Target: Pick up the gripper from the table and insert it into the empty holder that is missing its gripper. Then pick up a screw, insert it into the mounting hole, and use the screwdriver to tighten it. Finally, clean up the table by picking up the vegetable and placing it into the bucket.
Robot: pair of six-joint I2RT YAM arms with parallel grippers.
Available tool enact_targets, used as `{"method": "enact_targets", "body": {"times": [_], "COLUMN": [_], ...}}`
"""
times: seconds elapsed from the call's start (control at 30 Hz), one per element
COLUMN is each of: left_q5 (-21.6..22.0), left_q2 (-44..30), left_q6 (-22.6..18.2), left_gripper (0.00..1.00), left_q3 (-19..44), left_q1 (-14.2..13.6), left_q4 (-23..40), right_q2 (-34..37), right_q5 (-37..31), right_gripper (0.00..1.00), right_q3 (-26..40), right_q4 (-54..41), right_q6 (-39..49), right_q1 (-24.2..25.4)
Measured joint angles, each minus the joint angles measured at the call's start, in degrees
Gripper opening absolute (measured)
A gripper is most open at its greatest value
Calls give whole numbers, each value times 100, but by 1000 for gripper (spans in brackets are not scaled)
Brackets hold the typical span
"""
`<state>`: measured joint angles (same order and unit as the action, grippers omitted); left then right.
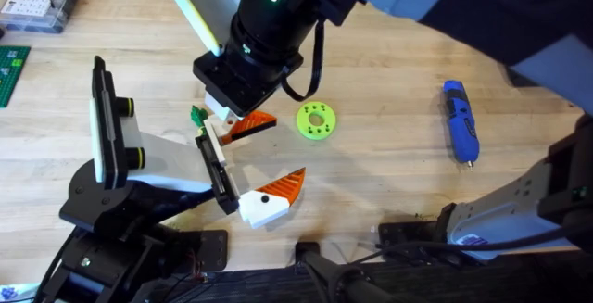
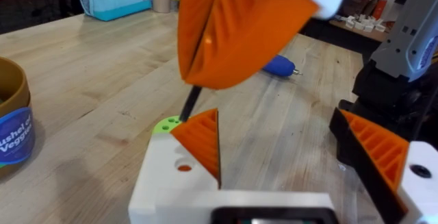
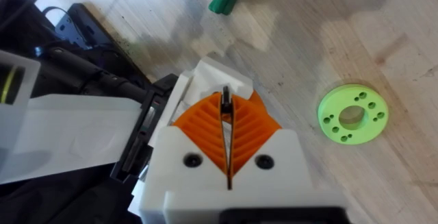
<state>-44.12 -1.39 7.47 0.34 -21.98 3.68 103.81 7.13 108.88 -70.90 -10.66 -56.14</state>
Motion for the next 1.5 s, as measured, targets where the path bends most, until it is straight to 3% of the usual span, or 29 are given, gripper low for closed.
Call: {"method": "enact_targets", "body": {"times": [0.7, 1.5], "left_q5": [0, 0], "left_q2": [-2, -2], "left_q6": [11, 11], "left_gripper": [990, 990], "left_q3": [0, 0], "left_q1": [0, 0], "left_q4": [-7, -7], "right_q2": [-337, 9], "right_q5": [27, 133], "right_gripper": [8, 8], "right_q3": [186, 196], "right_q4": [-308, -319], "right_q6": [363, 445], "right_q1": [2, 0]}}
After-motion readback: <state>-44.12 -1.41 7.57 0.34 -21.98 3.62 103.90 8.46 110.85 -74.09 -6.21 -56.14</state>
